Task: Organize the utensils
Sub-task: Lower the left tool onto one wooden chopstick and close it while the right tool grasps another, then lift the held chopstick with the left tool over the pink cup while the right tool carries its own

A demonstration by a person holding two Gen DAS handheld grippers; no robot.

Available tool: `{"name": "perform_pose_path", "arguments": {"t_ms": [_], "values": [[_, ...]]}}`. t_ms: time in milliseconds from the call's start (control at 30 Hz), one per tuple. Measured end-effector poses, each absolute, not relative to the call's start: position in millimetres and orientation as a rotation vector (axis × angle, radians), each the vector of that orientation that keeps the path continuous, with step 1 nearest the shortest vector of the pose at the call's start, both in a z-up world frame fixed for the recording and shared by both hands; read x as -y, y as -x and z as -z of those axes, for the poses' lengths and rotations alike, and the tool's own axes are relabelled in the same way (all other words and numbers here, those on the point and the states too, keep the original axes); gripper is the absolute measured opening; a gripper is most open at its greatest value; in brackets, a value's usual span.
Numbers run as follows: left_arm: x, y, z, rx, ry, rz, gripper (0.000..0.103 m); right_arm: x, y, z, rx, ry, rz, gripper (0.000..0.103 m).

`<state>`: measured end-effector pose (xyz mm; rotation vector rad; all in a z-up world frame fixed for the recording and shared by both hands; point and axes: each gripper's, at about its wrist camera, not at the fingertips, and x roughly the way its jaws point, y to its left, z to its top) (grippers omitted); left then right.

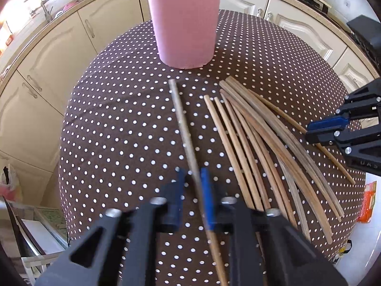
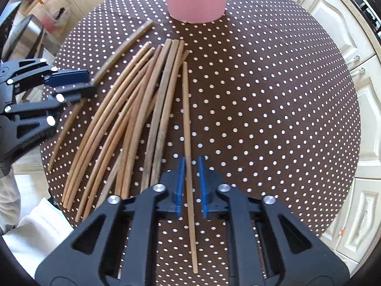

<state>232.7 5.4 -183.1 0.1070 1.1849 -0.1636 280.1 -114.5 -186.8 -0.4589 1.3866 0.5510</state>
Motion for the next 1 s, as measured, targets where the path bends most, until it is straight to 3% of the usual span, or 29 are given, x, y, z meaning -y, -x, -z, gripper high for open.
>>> {"name": "perform_pose_path", "arguments": {"t_ms": [400, 1000], "values": [[-23, -216, 176, -1.083, 0.021, 0.208, 0.005, 155, -278, 171, -1.297, 0.332, -0.565, 0.005], [-13, -196, 64, -0.398, 0.168, 0.364, 0.005, 181, -256, 24, -0.685, -0.030, -0.634, 0.005]]}}
